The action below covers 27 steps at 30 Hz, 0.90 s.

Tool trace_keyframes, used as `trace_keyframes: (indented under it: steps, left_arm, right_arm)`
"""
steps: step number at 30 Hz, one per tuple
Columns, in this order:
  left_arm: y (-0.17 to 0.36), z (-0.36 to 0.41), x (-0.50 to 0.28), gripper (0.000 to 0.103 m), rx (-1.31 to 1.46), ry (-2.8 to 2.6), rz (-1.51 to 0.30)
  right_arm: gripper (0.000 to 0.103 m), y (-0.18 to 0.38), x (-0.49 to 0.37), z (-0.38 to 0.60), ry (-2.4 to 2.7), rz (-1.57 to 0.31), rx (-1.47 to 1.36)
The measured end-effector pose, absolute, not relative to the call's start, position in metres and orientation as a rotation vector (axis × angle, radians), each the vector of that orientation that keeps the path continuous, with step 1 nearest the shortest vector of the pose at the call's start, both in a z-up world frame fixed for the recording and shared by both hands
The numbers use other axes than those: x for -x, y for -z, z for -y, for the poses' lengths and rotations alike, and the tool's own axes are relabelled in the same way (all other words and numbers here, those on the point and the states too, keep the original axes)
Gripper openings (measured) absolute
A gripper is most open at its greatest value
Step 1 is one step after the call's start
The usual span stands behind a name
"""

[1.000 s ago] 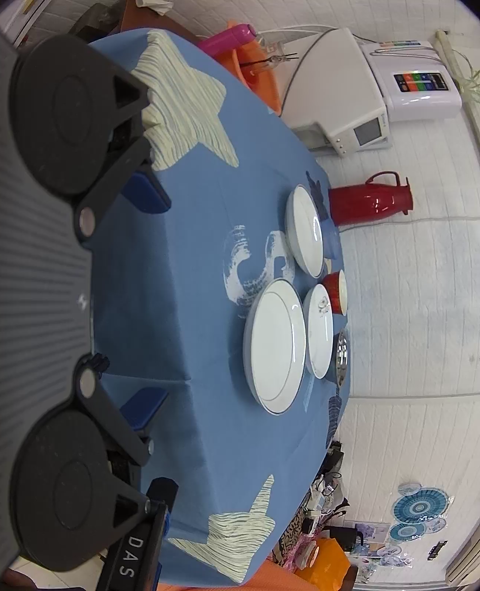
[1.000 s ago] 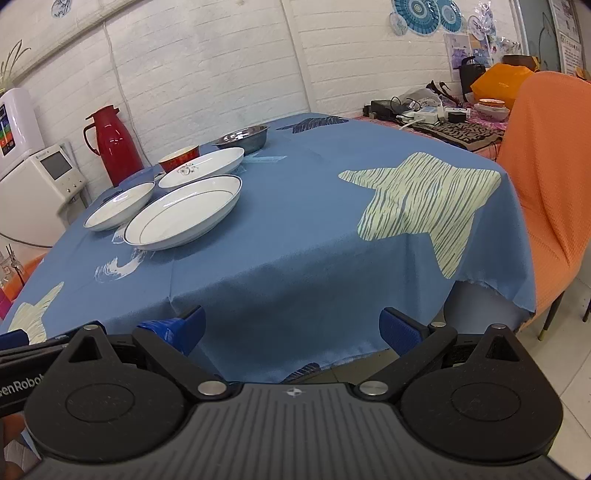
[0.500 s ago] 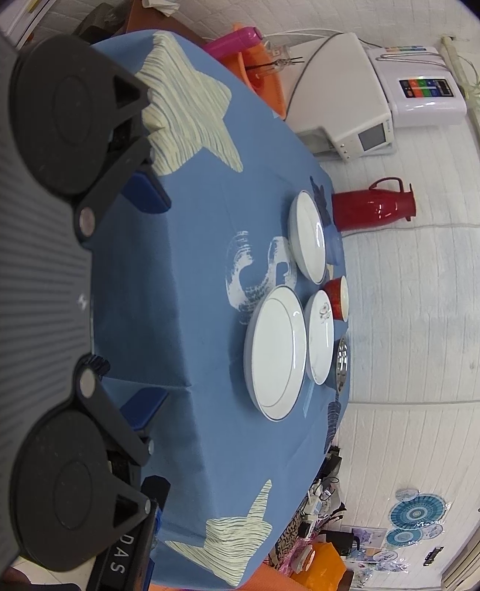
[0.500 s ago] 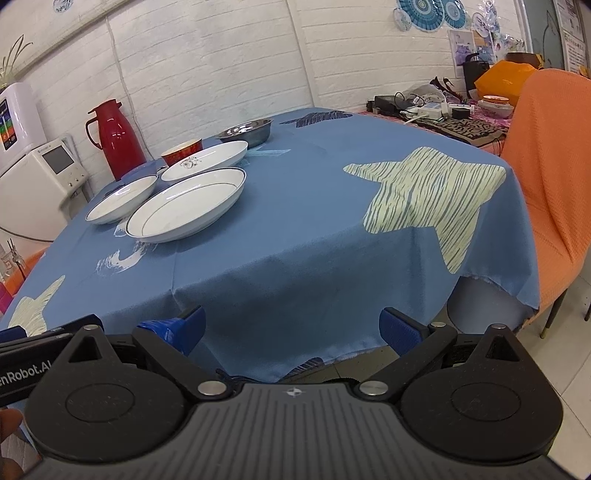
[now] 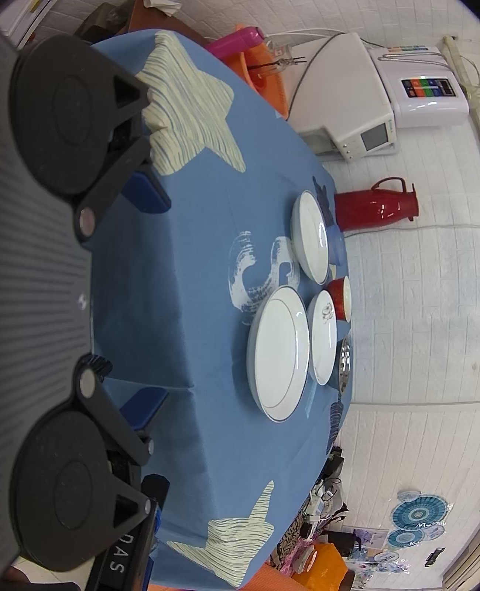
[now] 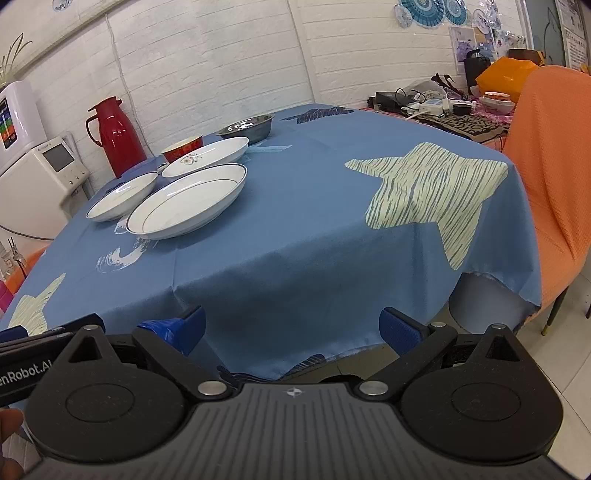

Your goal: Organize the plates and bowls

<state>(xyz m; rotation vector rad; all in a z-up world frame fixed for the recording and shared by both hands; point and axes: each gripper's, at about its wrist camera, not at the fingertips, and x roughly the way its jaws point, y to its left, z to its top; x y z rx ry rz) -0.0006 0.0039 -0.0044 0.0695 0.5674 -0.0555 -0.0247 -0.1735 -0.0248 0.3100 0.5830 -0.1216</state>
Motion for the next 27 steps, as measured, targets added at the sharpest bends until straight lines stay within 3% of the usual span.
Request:
trace_keyframes:
  steps: [27]
  left_arm:
    - [0.0078, -0.0001, -0.0041, 0.1, -0.074, 0.058, -0.594]
  right_arm:
    - [0.088, 0.0273, 0.0237, 0.1747, 0.129, -0.593, -0.314]
